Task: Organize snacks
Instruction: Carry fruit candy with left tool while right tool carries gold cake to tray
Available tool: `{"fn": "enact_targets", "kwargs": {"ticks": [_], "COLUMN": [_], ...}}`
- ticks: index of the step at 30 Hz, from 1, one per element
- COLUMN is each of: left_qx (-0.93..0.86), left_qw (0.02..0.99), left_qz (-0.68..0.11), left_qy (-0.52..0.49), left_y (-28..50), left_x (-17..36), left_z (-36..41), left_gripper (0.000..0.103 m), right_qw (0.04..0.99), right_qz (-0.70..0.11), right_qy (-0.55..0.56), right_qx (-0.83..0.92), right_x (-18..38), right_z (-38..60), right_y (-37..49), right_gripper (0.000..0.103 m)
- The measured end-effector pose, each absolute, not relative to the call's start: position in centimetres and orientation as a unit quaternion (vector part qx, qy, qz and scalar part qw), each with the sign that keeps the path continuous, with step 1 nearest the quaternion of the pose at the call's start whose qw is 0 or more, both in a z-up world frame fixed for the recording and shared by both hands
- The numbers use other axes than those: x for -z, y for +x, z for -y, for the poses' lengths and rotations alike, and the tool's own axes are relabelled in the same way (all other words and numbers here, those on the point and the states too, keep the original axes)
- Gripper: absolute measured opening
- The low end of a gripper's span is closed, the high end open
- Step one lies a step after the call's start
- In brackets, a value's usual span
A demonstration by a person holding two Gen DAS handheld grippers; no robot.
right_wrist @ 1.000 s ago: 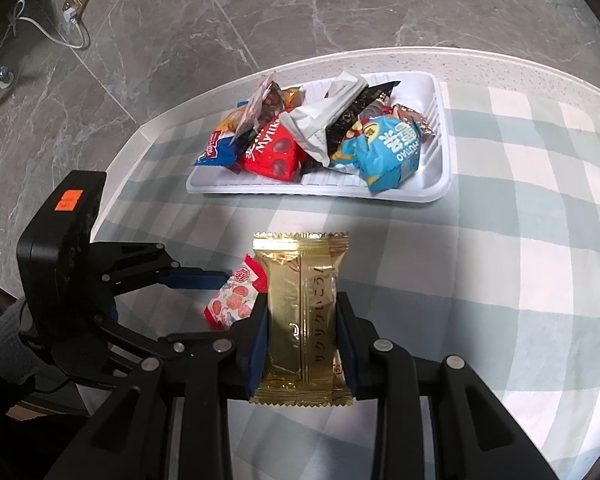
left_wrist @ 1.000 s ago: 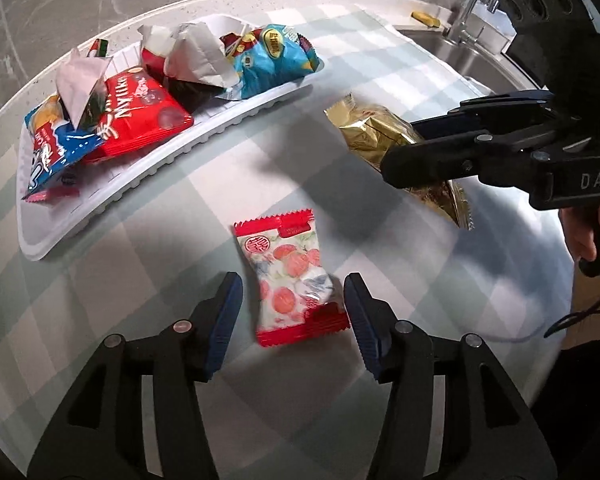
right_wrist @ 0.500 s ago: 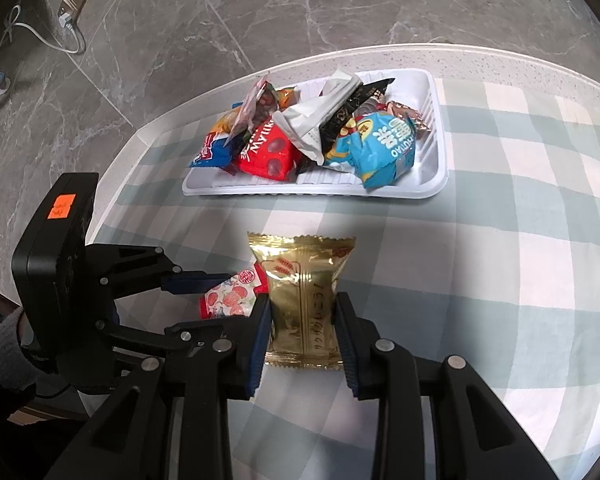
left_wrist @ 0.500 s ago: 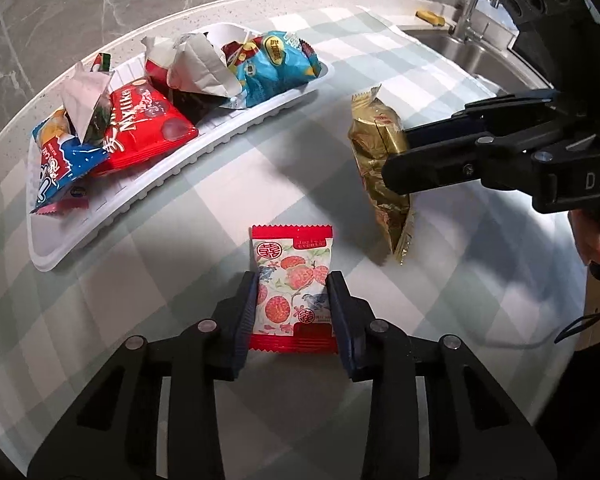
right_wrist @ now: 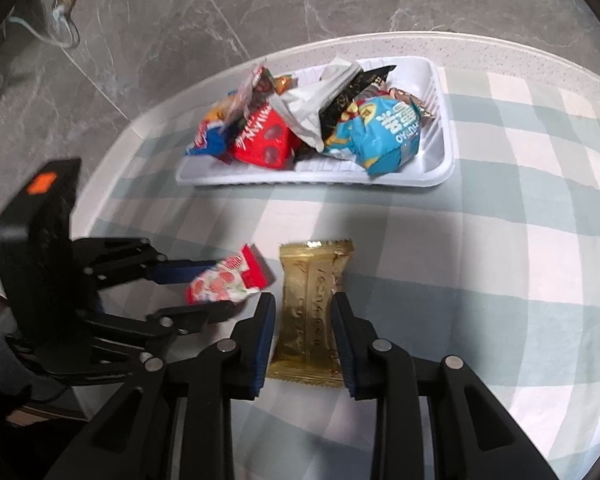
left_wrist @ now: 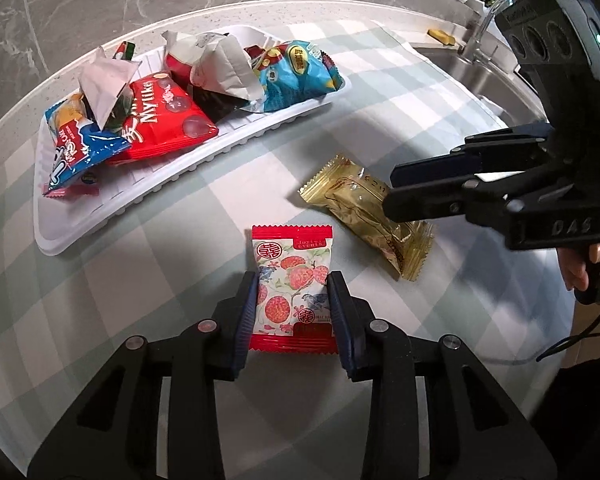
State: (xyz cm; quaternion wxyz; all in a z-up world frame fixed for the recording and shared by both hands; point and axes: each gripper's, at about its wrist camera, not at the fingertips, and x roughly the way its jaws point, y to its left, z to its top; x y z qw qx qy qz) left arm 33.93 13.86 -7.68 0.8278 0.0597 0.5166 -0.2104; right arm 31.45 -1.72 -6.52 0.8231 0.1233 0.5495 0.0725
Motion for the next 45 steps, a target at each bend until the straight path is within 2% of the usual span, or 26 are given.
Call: {"fn": "enact_targets", "kwargs": {"ticks": [6, 13, 16, 19, 31, 36, 37, 45], "left_qx": [0.209, 0.204, 0.203, 0.203, 0.205, 0.205, 0.206, 0.208], "left_qw": [0.827, 0.825, 0.824, 0.824, 0.830, 0.835, 0.836, 0.840], "left_qz": [-0.520, -0.525, -0.526, -0.526, -0.518, -0.510, -0.508, -0.501], "left_qy": [0.056, 0.054, 0.054, 0.054, 0.036, 0.029, 0.028, 0.023], "left_y": [33.9, 34.0, 34.0, 34.1, 34.3, 34.6, 34.7, 35.2], "left_x": [7.8, 8.1, 8.1, 8.2, 7.1, 6.2, 5.9, 4.7], "left_z": [-14.0, -14.0, -13.9, -13.9, -14.5, -14.8, -14.9, -15.4], "left_gripper": [0.032, 0.033, 0.033, 0.033, 0.032, 0.032, 0.027, 0.027], "right_qw": [0.825, 0.818, 0.821, 0.822, 0.829, 0.829, 0.829, 0.831], "right_qz": [-0.557, -0.569, -0.567, -0.566, -0.534, -0.522, -0.519, -0.501], "right_qy": [0.081, 0.059, 0.038, 0.023, 0.154, 0.189, 0.195, 0.230], "right_qx": [-0.060, -0.058, -0.053, -0.049, -0.065, -0.069, -0.070, -0.071], "right_x": [7.1, 8.1, 8.2, 8.2, 6.2, 5.3, 5.2, 4.1], "right_z": [0.8, -0.3, -1.0, -1.4, 1.7, 2.1, 2.3, 3.4], "right_y": [31.6, 32.1, 32.1, 32.0, 31.6, 31.9, 32.1, 32.9], "right_gripper": [0.034, 0.043, 0.043, 0.036, 0.033, 0.033, 0.033, 0.033]}}
